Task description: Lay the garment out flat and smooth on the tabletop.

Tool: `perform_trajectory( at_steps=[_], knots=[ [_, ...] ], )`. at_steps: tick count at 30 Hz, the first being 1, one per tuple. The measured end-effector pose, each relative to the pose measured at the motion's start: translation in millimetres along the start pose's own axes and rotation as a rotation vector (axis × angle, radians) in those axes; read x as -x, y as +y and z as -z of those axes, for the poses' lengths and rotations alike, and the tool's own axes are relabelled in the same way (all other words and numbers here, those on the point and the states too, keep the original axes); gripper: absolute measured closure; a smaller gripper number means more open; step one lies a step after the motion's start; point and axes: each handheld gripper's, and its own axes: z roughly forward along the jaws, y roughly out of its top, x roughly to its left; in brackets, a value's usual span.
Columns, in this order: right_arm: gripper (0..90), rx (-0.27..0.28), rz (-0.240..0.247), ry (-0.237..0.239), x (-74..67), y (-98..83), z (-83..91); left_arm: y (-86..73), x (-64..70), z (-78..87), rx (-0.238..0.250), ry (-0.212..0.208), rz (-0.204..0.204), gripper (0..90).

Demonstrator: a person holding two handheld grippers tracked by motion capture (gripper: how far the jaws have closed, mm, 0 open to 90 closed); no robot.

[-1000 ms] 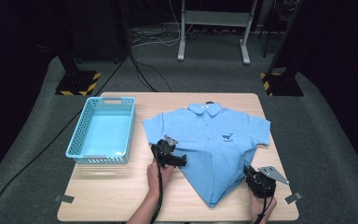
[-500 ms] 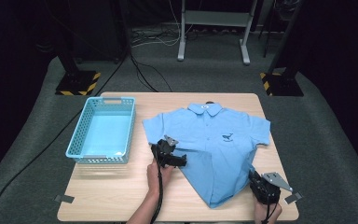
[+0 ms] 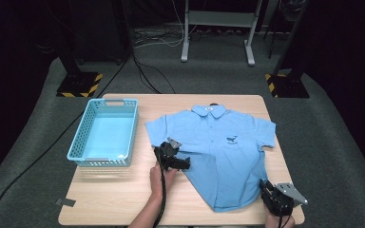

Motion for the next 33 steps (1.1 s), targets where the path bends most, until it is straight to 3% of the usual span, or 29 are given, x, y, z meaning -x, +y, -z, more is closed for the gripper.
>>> perform_trajectory(
  at_steps=[2,3,6,7,9,11,12,13,15,17,18,21,23,28,31,33],
  knots=[
    [63.6,-0.001,-0.016,-0.022,5.4,-2.1,6.2,0.0,0.0,0.0,0.000,0.000,0.000,0.5],
    [55.4,0.004,-0.036,-0.042,11.2,-2.6,14.0,0.0,0.0,0.0,0.000,0.000,0.000,0.5],
    [41.9,0.001,-0.039,-0.060,14.6,2.3,23.6,0.0,-0.1,0.0,0.000,0.000,-0.001,0.5],
    [41.9,0.001,-0.039,-0.060,14.6,2.3,23.6,0.0,-0.1,0.0,0.000,0.000,-0.001,0.5],
    [29.9,-0.019,-0.006,-0.061,7.1,12.1,24.7,0.0,0.0,0.0,0.000,0.000,0.000,0.5],
    [26.7,-0.025,0.006,-0.052,3.0,15.6,23.1,0.0,0.0,0.0,0.000,0.000,0.000,0.5],
    [19.1,-0.042,0.032,-0.013,-6.5,21.7,17.1,0.0,0.0,0.0,0.000,0.000,0.000,0.5],
    [19.1,-0.042,0.032,-0.013,-6.5,21.7,17.1,0.0,0.0,0.0,0.000,0.000,0.000,0.5],
    [14.7,-0.076,0.073,0.066,-22.4,26.6,0.0,0.0,0.0,0.0,0.000,0.000,0.000,0.5],
    [13.6,-0.094,0.090,0.088,-27.1,26.8,-7.0,0.0,0.0,0.0,0.000,0.000,0.000,0.5],
    [10.8,-0.139,0.106,0.135,-33.5,25.3,-21.0,0.0,-0.1,0.0,-0.001,0.000,0.000,0.5],
    [6.2,-0.209,0.113,0.162,-35.3,20.0,-33.5,0.0,-0.1,0.0,-0.001,0.000,0.000,0.5],
    [4.1,-0.258,0.114,0.158,-32.2,15.3,-36.2,0.0,-0.1,0.0,-0.001,0.000,-0.001,0.5],
    [3.9,-0.261,0.114,0.139,-22.2,11.2,-28.3,0.1,-0.1,0.0,-0.001,0.000,0.000,0.5],
    [3.5,-0.269,0.148,0.102,-16.3,7.8,-23.8,0.1,0.0,-0.1,0.000,0.000,0.000,0.5],
    [3.5,-0.266,0.154,0.105,-13.6,6.6,-22.0,0.1,-0.1,-0.1,0.000,0.000,0.000,0.5]
  ],
)
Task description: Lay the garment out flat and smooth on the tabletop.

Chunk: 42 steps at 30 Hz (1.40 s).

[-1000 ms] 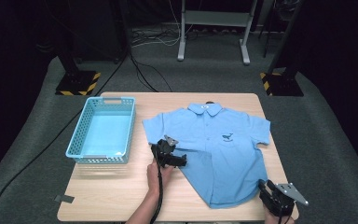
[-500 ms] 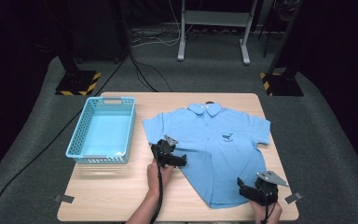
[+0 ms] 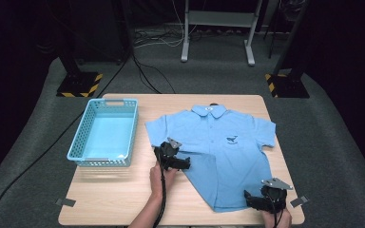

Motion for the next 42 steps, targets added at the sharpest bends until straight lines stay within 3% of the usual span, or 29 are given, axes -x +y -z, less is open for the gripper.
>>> perform_trajectory(
  at_steps=[13,14,16,19,21,23,26,31,33,38,42],
  knots=[
    [3.8,-0.004,0.003,-0.007,19.0,-10.6,12.2,0.0,0.0,0.0,0.000,-0.001,0.001,0.5],
    [3.4,-0.012,-0.005,-0.026,22.6,-9.7,13.9,0.0,0.0,0.0,-0.001,-0.001,0.000,0.5],
    [3.8,0.041,-0.052,-0.030,36.7,-4.0,20.2,0.0,0.1,0.0,0.000,0.000,0.000,0.5],
    [2.8,0.079,-0.051,-0.031,42.6,4.1,20.6,0.0,0.1,0.0,0.000,0.000,0.000,0.5],
    [0.8,0.054,-0.014,-0.052,44.0,15.4,13.9,0.0,0.1,0.0,-0.001,0.000,0.000,0.5],
    [1.1,0.035,0.025,-0.030,45.2,24.6,2.3,0.0,0.1,0.0,0.000,0.000,0.000,0.5],
    [1.4,0.024,0.031,0.007,47.8,33.3,-16.3,0.0,0.0,0.0,-0.001,0.000,0.000,0.5],
    [0.7,0.003,0.006,0.008,56.1,38.8,-37.1,0.1,0.1,0.0,0.000,0.000,0.000,0.5],
    [0.2,0.013,-0.010,-0.003,59.9,38.9,-39.7,0.1,0.1,-0.1,0.000,0.000,0.000,0.5],
    [0.4,0.016,0.005,0.015,63.5,37.0,-38.0,0.1,0.1,-0.1,-0.001,0.000,-0.002,0.5],
    [0.1,0.014,-0.004,0.001,61.4,37.9,-39.0,0.0,0.2,0.0,-0.001,-0.001,-0.003,0.5]
  ],
)
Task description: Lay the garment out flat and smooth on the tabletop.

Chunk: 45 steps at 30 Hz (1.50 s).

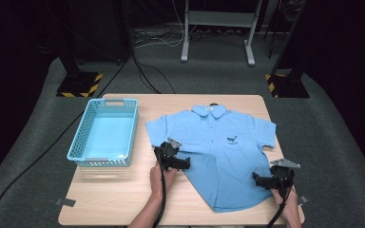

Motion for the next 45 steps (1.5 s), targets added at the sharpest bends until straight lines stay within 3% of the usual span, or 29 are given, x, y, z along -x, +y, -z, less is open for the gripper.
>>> perform_trajectory(
  at_steps=[5,12,15,19,27,36,45],
  knots=[
    [0.5,0.010,-0.031,0.004,1.4,0.3,0.1,-1.1,0.3,1.3,0.001,-0.009,-0.001,0.4],
    [0.0,-0.003,0.020,0.012,1.2,0.3,-0.2,-2.8,1.3,10.5,0.067,-0.061,0.035,2.2],
    [0.0,-0.004,0.025,0.016,1.9,0.1,0.0,0.8,9.9,12.7,0.079,-0.081,0.030,2.4],
    [0.0,-0.004,0.021,0.016,1.4,0.0,0.0,8.1,23.7,10.7,0.061,-0.097,0.001,1.4],
    [0.0,-0.004,0.019,0.016,-0.1,-0.9,0.8,18.8,42.1,0.3,0.058,-0.158,0.014,1.0],
    [0.0,-0.004,0.023,0.019,0.2,-1.2,1.1,33.2,67.9,-17.7,0.031,-0.173,-0.010,1.0],
    [0.0,-0.005,0.023,0.019,0.6,-0.9,0.8,38.9,85.6,-32.7,-0.009,-0.127,-0.073,3.8]
  ],
)
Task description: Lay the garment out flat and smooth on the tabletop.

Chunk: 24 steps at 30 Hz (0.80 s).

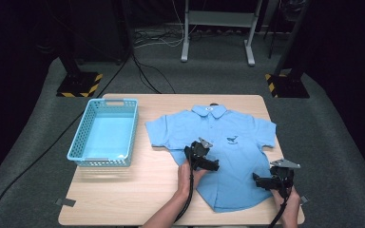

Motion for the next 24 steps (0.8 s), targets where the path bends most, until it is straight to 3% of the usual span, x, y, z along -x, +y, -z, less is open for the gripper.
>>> perform_trajectory(
  at_steps=[3,7,12,16,20,24],
  knots=[
    [0.0,0.000,0.000,0.000,0.0,0.0,0.0,-0.1,0.4,0.2,0.002,0.014,0.004,5.6],
    [0.0,0.000,0.000,0.000,0.0,0.1,-0.1,-2.4,0.2,2.6,0.017,0.043,-0.011,15.4],
    [0.0,0.000,0.000,0.000,0.2,0.4,-0.4,-4.7,-2.9,7.1,0.037,0.036,-0.011,29.9],
    [0.0,0.000,0.000,0.000,0.2,0.4,-0.4,-7.4,-3.7,10.4,0.046,0.056,-0.004,41.2],
    [0.0,0.000,0.000,0.000,0.2,0.4,-0.4,-10.7,-6.5,13.7,0.065,0.037,0.014,52.8],
    [0.0,0.000,0.000,0.001,0.3,0.5,-0.5,-12.9,-3.1,14.7,0.073,0.039,-0.018,62.2]
  ],
)
